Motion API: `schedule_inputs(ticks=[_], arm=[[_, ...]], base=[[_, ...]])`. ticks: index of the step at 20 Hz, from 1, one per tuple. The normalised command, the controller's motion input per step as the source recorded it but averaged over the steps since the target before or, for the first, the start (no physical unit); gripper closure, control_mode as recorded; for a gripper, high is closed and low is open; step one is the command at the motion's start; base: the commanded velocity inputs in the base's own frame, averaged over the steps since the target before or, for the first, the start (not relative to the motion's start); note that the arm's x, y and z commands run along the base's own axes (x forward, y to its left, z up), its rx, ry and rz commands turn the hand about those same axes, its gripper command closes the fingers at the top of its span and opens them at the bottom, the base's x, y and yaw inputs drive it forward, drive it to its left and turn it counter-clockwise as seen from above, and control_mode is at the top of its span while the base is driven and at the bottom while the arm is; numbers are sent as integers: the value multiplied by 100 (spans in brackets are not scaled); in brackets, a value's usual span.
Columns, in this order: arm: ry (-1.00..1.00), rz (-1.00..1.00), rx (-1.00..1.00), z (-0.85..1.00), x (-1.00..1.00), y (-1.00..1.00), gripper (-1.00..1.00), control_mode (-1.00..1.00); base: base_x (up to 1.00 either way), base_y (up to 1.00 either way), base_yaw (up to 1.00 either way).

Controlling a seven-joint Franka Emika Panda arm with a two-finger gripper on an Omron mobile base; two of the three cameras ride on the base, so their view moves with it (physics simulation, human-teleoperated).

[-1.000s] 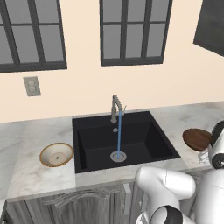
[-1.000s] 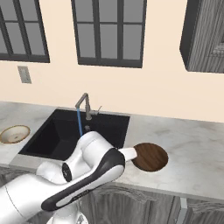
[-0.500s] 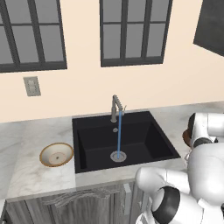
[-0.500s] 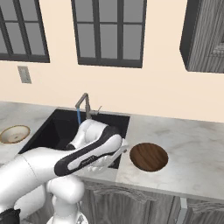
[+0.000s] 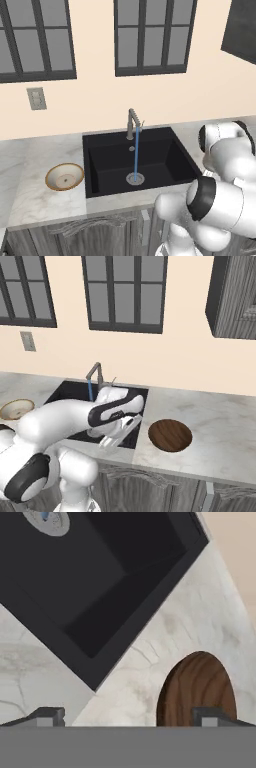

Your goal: Rinse each bowl for a few seconds and place them down in the sink or on the counter.

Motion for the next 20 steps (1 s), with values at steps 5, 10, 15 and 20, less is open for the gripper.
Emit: schedule_inputs(ticks=[5,10,15,20], arm=[[32,0,24,8,37,-22,-100,-100],[22,-1,19,18,20,-27,-100,-100],[19,-10,11,8,9,-8,-100,-100],[15,-19,3,11,0,-1,-100,-100]], base=[[0,0,0],[0,0,0],[0,0,0],[0,0,0]])
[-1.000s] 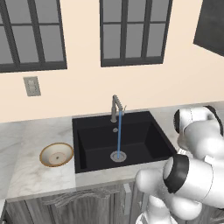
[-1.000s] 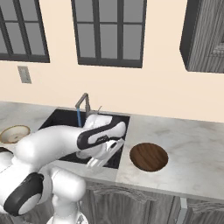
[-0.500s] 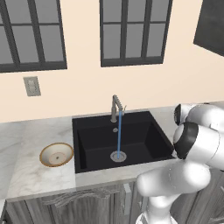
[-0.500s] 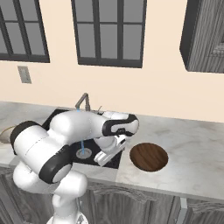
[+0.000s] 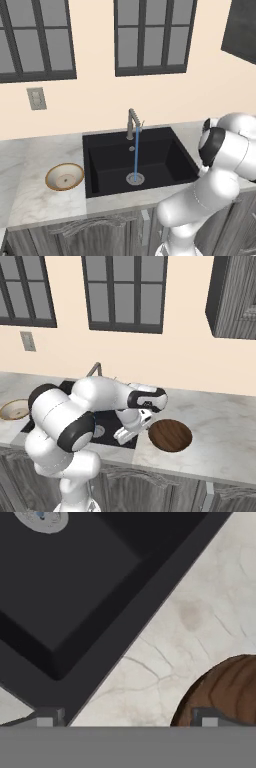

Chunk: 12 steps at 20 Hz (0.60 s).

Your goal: Rinse each bowl for a few seconds and place them down in the sink or on the counter.

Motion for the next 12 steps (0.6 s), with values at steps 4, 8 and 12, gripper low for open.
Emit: schedule_inputs(ticks=[4,8,12], arm=[[16,-24,1,30,-2,0,-100,-100],[26,-27,4,20,0,-2,-100,-100],[35,-25,5,-4,1,0,-100,-100]], base=[[0,0,0],[0,0,0],[0,0,0]])
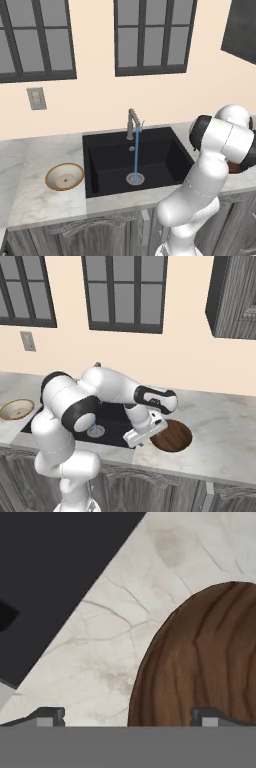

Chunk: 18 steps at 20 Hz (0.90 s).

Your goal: Rinse each bowl for a few seconds and place them down in the sink or on the counter.

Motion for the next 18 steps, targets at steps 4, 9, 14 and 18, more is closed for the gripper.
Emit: schedule_inputs(ticks=[4,9,14,18], arm=[[41,-20,6,-31,14,0,-100,-100],[26,-7,4,-5,62,0,-100,-100],[19,-1,8,0,66,-5,-100,-100],[14,0,8,6,58,-5,-100,-100]], base=[[0,0,0],[0,0,0],[0,0,0],[0,0,0]])
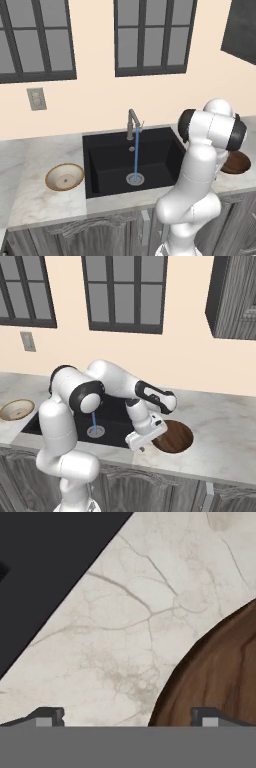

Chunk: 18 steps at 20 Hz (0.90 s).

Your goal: Rinse each bowl for a few seconds and place them down in the sink or on the counter.

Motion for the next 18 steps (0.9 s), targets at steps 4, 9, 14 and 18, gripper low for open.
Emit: schedule_inputs(ticks=[4,9,14,18], arm=[[16,0,11,4,60,-20,-100,-100],[20,0,21,0,69,-54,-100,-100],[20,1,22,0,65,-57,-100,-100],[20,0,20,0,55,-40,100,-100]], base=[[0,0,0],[0,0,0],[0,0,0],[0,0,0]])
